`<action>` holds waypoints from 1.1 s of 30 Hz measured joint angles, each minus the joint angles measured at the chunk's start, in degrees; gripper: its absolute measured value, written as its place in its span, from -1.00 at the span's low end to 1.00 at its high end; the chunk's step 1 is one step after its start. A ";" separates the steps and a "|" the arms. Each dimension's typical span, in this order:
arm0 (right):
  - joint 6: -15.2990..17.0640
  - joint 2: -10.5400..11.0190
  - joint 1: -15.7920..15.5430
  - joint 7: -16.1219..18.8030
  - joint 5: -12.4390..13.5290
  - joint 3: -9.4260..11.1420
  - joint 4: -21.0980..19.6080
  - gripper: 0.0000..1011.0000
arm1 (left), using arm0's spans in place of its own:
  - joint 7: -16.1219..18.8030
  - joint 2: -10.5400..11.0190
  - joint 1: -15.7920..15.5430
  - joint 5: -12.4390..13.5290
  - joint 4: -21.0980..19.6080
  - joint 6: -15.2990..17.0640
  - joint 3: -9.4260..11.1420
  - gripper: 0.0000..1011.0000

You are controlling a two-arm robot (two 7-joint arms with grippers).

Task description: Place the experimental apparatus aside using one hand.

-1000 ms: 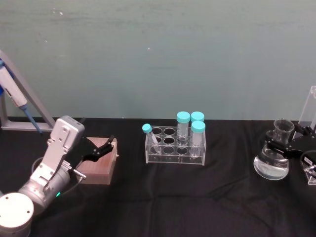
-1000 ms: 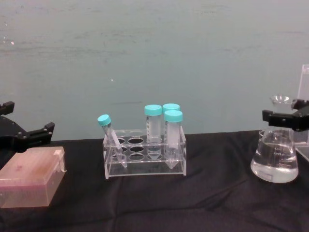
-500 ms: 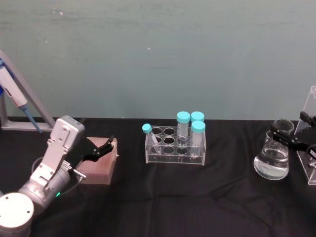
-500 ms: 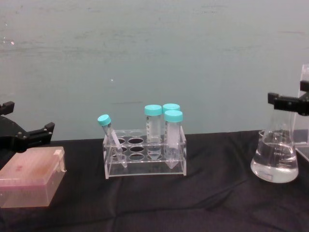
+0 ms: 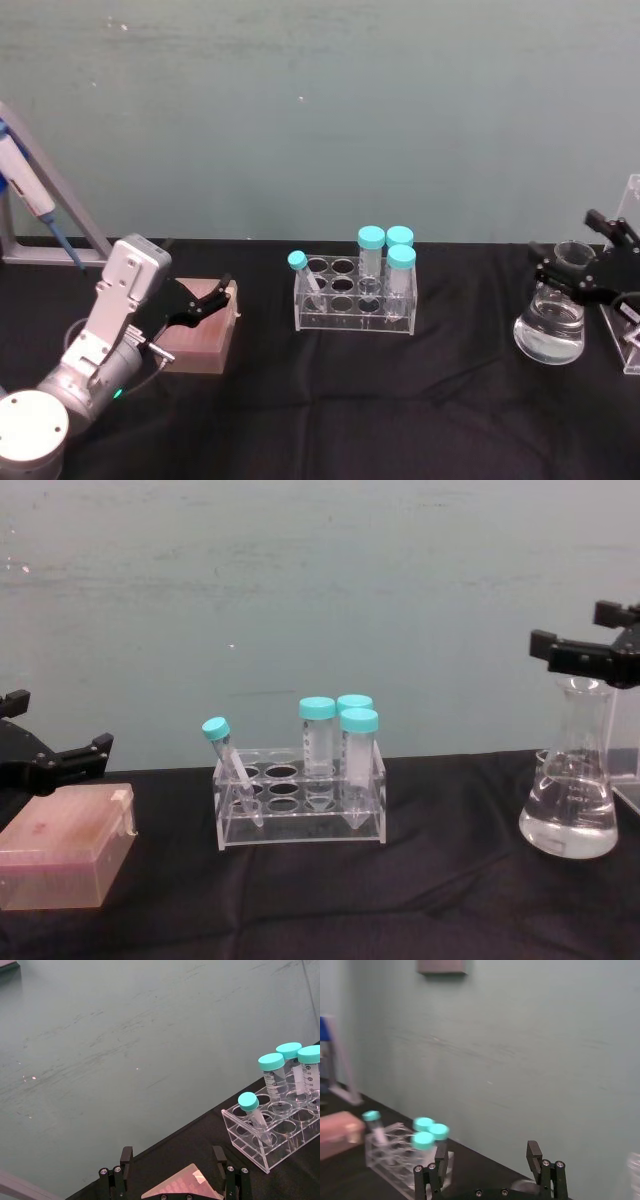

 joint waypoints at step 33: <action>0.71 5.68 -3.69 8.09 6.62 -4.48 -4.51 0.98 | 0.00 0.00 0.00 0.00 0.00 0.00 0.00 0.98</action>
